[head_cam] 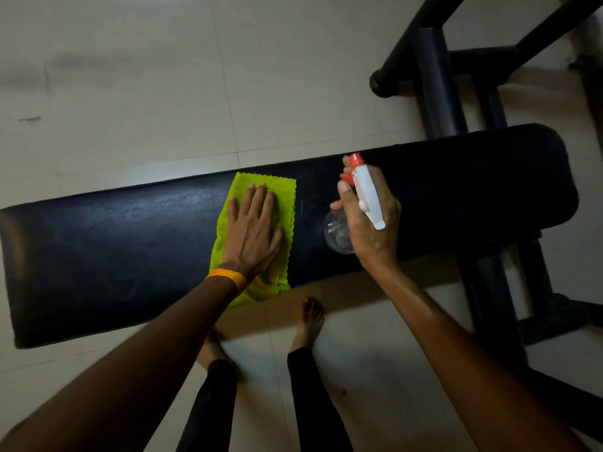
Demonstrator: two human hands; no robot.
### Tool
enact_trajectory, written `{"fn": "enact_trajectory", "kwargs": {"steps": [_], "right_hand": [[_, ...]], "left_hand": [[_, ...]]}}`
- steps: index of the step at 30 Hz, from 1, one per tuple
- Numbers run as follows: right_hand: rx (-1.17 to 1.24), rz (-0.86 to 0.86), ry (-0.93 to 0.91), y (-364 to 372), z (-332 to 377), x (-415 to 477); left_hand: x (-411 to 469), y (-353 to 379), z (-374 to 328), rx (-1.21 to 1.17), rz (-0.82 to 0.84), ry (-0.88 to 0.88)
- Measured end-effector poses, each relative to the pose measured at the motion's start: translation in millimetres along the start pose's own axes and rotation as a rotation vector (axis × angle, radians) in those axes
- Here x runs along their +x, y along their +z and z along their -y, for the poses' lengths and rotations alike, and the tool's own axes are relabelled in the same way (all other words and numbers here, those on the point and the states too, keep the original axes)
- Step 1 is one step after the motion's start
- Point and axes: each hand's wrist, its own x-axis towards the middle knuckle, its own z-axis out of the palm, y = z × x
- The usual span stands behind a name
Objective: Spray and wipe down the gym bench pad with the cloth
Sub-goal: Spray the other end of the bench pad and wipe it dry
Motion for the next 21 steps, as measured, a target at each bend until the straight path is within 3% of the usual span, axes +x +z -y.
{"fn": "enact_trajectory", "kwargs": {"steps": [5, 11, 21], "right_hand": [[-0.123, 0.035, 0.087, -28.4, -31.9, -44.5], [-0.455, 0.07, 0.226, -26.8, -70.5, -75.8], [-0.435, -0.005, 0.317, -33.3, -94.1, -67.9]], "left_hand": [[7.0, 6.1, -15.2, 0.052, -0.029, 0.057], [4.8, 30.2, -14.9, 0.145, 0.035, 0.087], [8.3, 42.5, -31.3, 0.135, -0.092, 0.106]]}}
